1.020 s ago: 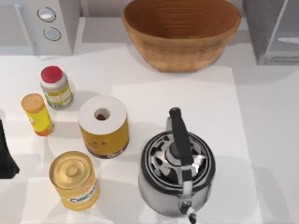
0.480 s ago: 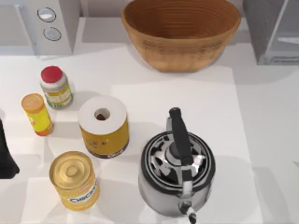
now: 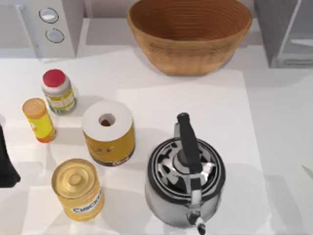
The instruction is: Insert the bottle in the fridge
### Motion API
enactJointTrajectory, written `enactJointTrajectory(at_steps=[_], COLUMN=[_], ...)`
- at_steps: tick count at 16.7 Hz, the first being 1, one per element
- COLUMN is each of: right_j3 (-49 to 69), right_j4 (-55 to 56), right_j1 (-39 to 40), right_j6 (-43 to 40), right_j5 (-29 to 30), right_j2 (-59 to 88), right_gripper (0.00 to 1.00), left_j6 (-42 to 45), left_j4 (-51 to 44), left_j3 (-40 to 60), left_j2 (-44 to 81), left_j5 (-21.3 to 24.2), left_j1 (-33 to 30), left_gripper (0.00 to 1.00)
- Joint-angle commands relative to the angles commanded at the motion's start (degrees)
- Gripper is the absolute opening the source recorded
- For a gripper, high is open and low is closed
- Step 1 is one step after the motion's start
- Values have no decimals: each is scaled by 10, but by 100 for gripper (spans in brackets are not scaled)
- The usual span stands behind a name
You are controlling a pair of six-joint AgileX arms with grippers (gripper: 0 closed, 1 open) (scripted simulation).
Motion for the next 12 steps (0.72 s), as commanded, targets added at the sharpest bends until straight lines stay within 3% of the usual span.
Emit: enactJointTrajectory(at_steps=[1, 12], right_j3=[0, 0], right_j4=[0, 0], right_j1=[0, 0], right_j6=[0, 0], right_j5=[0, 0], right_j2=[0, 0], right_gripper=[100, 18], left_j6=[0, 0], left_j4=[0, 0], left_j3=[0, 0], left_j2=[0, 0], left_j5=[0, 0], left_j1=[0, 0], left_gripper=[100, 100])
